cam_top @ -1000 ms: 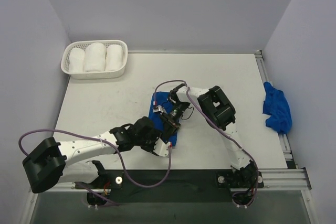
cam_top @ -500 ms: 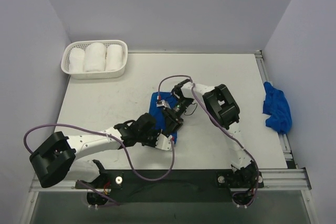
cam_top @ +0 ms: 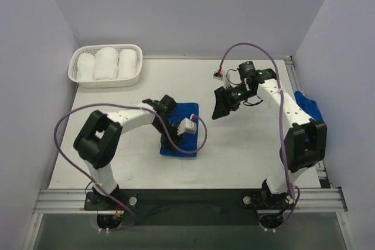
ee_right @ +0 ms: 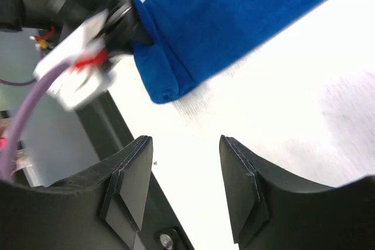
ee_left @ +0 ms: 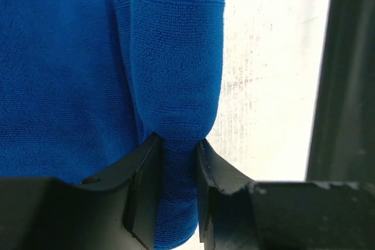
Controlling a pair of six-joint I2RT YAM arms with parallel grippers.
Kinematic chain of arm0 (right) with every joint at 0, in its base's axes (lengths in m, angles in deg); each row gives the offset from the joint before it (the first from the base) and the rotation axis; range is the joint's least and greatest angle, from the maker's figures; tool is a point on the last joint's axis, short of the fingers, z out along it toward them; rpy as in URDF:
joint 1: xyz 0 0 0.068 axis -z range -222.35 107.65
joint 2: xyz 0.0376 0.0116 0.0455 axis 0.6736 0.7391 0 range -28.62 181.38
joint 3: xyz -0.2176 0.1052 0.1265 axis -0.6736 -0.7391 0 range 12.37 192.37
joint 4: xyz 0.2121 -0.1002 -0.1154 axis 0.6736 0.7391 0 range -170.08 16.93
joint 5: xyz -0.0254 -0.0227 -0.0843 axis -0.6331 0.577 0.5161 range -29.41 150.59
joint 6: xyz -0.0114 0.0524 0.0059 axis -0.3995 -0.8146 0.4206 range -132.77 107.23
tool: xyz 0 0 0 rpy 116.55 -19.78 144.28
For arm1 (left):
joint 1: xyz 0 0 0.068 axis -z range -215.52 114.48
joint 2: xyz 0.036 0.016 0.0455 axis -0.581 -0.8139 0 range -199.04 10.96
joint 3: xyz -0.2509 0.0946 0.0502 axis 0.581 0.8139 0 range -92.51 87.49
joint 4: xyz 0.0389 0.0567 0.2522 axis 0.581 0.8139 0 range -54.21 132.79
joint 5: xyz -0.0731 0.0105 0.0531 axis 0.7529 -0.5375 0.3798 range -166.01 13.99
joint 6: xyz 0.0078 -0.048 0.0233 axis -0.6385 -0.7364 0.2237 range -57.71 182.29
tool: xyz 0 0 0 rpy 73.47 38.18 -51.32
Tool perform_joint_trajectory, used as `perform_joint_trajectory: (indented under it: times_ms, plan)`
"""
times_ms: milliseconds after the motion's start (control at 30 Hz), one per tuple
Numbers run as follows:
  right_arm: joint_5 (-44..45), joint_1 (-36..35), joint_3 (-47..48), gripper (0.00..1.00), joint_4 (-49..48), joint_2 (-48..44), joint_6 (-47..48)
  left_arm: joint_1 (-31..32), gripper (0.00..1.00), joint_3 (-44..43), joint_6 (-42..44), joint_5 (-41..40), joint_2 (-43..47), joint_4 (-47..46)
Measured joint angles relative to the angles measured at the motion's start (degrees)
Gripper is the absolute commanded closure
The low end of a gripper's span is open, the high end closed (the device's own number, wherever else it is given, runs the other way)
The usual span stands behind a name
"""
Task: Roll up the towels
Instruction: Roll the towel
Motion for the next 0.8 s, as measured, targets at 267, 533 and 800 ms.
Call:
perform_joint_trajectory:
  times_ms: [267, 533, 800]
  plan:
    - [6.69, -4.04, -15.1, 0.51, -3.23, -20.04, 0.9, -7.89, 0.95, -16.17, 2.21, 13.42, -18.12, 18.78]
    - [22.14, -23.52, -21.31, 0.47, -7.98, -28.0, 1.97, -9.86, 0.92, -28.11, 2.69, 17.55, -30.38, 33.05]
    - [39.85, -39.91, -20.83, 0.43, -16.5, -16.33, 5.01, -9.86, 0.88, -32.44, 1.18, 17.55, -34.58, 38.53]
